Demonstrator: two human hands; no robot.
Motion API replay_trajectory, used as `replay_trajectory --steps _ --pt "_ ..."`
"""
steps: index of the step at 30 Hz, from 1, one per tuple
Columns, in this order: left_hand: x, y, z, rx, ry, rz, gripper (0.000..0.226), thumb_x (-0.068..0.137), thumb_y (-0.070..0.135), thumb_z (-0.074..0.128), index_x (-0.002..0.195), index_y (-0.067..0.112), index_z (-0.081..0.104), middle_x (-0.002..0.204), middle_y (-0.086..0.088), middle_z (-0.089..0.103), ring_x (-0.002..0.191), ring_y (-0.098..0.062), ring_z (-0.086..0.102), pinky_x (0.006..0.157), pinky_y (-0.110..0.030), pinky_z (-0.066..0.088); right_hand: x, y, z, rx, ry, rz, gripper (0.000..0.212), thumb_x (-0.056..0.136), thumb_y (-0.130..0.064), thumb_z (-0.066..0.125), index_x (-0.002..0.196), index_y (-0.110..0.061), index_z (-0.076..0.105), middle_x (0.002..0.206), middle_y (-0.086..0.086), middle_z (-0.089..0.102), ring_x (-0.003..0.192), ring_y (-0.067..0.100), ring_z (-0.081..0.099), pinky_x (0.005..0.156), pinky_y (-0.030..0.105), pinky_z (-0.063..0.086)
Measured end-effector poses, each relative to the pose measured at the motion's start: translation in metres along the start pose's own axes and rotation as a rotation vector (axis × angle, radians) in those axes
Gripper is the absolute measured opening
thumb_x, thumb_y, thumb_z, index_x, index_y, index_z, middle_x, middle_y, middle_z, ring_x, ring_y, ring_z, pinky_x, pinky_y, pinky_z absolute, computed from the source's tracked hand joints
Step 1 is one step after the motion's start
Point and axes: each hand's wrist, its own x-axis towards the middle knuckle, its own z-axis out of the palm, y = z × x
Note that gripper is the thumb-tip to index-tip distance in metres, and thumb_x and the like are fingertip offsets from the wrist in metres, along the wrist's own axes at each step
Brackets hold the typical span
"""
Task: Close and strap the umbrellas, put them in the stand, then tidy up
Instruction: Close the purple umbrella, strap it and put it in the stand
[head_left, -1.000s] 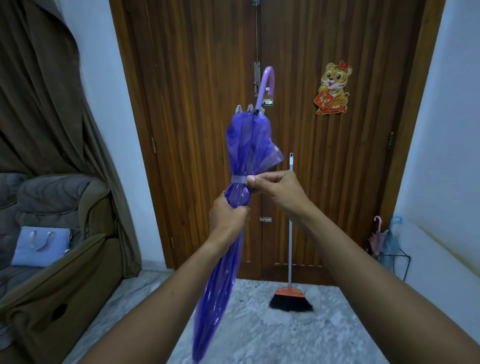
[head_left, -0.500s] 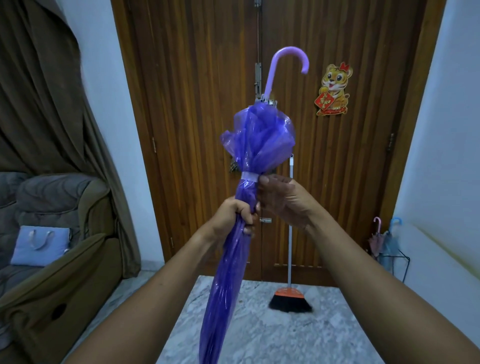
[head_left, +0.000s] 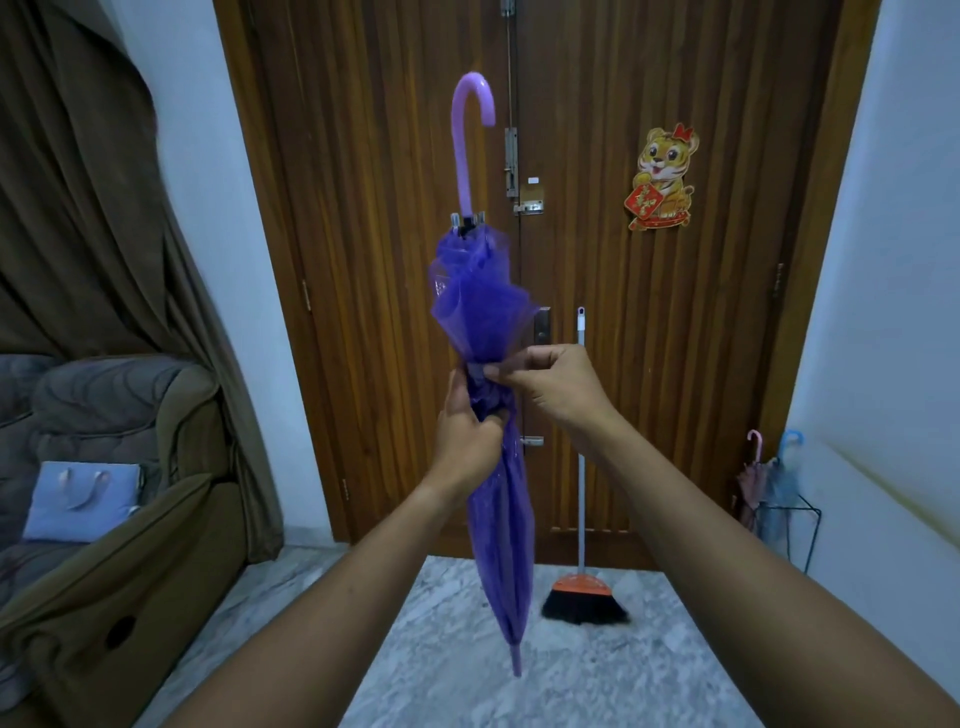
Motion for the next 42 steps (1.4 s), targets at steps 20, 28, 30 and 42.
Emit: replay_trajectory --steps 20,28,30,42 --pt "0.008 0.002 -0.019 -0.467 -0.135 -0.142 0.036 0.102 0.037 0.045 0.133 0.022 0.037 0.11 -0.012 0.062 0.069 -0.019 0.065 0.061 -0.033 0.058 -0.006 0.004 -0.001 0.335 -0.054 0.107 0.017 0.087 -0.007 0.073 0.101 0.003 0.072 0.1 0.015 0.074 0.088 0.021 0.072 0.074 0.022 0.057" --pt "0.009 0.003 -0.031 -0.48 -0.119 -0.153 0.042 0.097 0.034 0.054 0.136 0.021 0.049 0.11 -0.008 0.069 0.086 -0.019 0.069 0.077 -0.033 0.057 -0.003 0.008 0.01 0.583 -0.068 0.335 0.024 0.087 -0.009 0.073 0.11 -0.001 0.071 0.093 0.009 0.074 0.075 0.013 0.068 0.078 0.026 0.057" --pt "0.01 0.004 -0.034 -0.51 -0.121 -0.158 0.033 0.1 0.029 0.052 0.131 0.017 0.054 0.108 -0.009 0.069 0.085 -0.018 0.069 0.075 -0.03 0.057 -0.003 0.01 0.013 0.717 -0.102 0.418 0.027 0.088 -0.007 0.072 0.115 -0.002 0.071 0.098 0.01 0.074 0.082 0.016 0.07 0.092 0.033 0.055" --pt "0.016 -0.007 -0.056 -0.558 -0.092 -0.158 0.031 0.094 0.03 0.064 0.112 0.005 0.07 0.09 -0.011 0.072 0.073 -0.019 0.068 0.069 -0.029 0.057 0.0 0.012 0.028 0.742 -0.192 0.454 0.028 0.083 -0.011 0.071 0.111 -0.007 0.071 0.103 0.011 0.07 0.094 0.017 0.067 0.092 0.037 0.058"
